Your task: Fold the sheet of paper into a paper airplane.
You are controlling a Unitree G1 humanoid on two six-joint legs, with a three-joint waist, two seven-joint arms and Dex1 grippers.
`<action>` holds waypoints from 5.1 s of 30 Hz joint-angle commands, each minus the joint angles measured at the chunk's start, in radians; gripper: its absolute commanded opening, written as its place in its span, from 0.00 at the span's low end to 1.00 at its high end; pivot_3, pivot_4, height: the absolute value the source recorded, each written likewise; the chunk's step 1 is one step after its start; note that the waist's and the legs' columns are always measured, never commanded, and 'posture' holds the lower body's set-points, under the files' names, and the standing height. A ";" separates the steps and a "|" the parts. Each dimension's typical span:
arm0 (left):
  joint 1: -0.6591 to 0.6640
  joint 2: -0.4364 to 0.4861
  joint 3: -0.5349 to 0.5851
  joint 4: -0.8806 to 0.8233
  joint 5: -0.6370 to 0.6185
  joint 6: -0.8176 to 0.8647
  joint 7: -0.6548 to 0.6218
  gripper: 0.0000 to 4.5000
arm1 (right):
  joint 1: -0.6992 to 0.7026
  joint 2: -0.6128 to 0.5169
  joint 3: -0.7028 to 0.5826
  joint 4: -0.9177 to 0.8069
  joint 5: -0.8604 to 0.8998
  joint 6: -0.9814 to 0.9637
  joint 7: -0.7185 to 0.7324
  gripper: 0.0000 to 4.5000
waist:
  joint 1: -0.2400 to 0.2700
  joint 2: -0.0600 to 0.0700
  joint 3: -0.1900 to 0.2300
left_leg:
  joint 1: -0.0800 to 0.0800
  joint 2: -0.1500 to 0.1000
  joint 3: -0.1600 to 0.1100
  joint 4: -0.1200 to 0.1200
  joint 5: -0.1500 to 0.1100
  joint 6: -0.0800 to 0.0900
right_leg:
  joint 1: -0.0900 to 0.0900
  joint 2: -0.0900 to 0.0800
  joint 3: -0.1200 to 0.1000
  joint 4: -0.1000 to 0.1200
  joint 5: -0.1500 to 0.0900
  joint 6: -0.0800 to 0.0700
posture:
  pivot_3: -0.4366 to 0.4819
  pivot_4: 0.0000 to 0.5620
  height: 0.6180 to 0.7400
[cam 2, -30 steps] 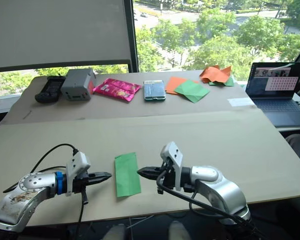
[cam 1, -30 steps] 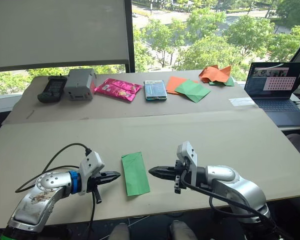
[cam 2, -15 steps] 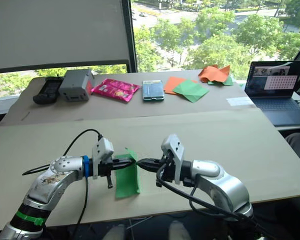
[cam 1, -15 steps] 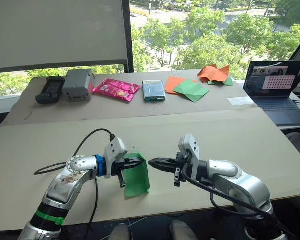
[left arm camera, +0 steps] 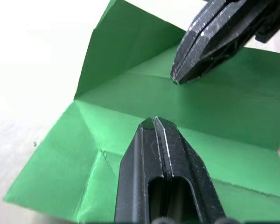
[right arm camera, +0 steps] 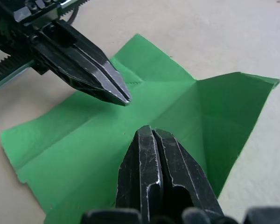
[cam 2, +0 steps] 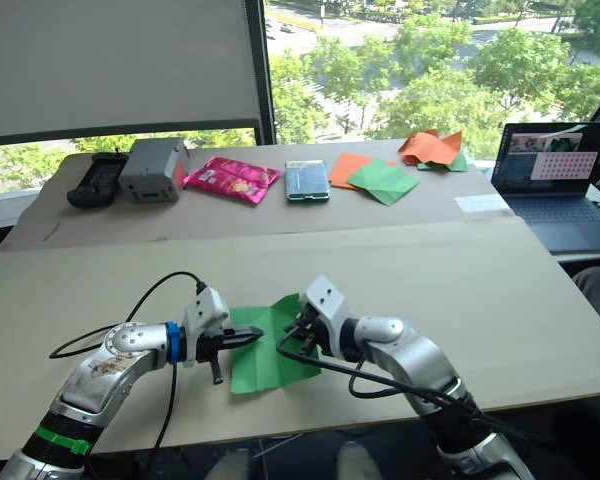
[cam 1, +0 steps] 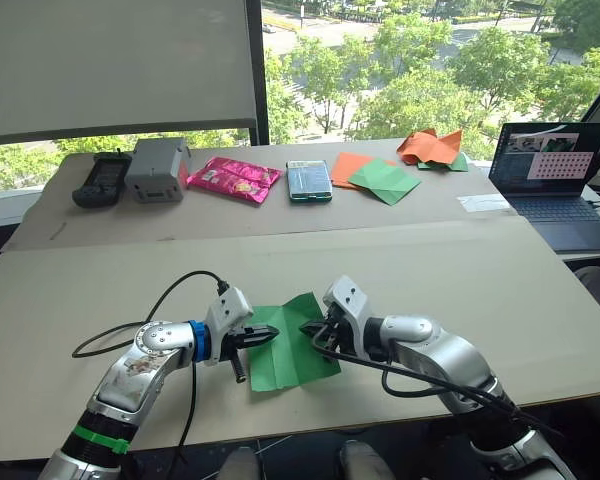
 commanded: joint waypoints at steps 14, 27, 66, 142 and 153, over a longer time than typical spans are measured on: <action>0.095 0.016 0.011 0.028 0.055 -0.068 0.040 0.00 | 0.083 -0.012 -0.021 0.058 -0.061 -0.030 -0.010 0.01 | 0.005 0.000 -0.004 | 0.002 0.000 0.000 0.000 -0.004 -0.007 | 0.000 0.000 -0.001 -0.002 0.000 0.000 | 0.48 0.27 0.84; 0.081 0.046 0.077 -0.070 0.004 -0.029 0.052 0.00 | 0.004 0.078 -0.226 0.016 0.007 -0.058 -0.070 0.50 | 0.002 0.000 -0.003 | -0.001 0.000 0.000 0.000 0.000 0.000 | -0.002 0.000 0.000 0.000 0.000 0.000 | 0.48 0.27 0.84; 0.064 0.051 0.115 -0.114 -0.032 0.044 0.062 0.00 | 0.085 -0.027 0.078 -0.060 -0.443 -0.473 -0.111 0.00 | 0.002 0.000 -0.003 | 0.001 0.000 0.001 0.000 -0.001 -0.002 | -0.003 0.000 0.000 0.003 0.000 -0.001 | 0.48 0.27 0.84; -0.368 -0.204 -0.202 0.524 0.293 -0.107 0.000 0.00 | 0.000 0.213 -0.081 0.058 -0.338 -0.109 -0.034 0.08 | 0.002 -0.003 -0.005 | 0.014 -0.001 -0.001 0.001 -0.004 -0.006 | 0.012 0.000 -0.002 0.009 0.000 0.000 | 0.48 0.27 0.84; -0.365 -0.202 -0.197 0.511 0.292 -0.100 0.005 0.00 | -0.036 0.264 -0.059 0.229 -0.342 -0.186 -0.080 0.01 | 0.002 -0.003 -0.005 | 0.014 -0.001 -0.001 0.001 -0.004 -0.006 | 0.012 0.000 -0.002 0.009 0.000 0.000 | 0.48 0.27 0.84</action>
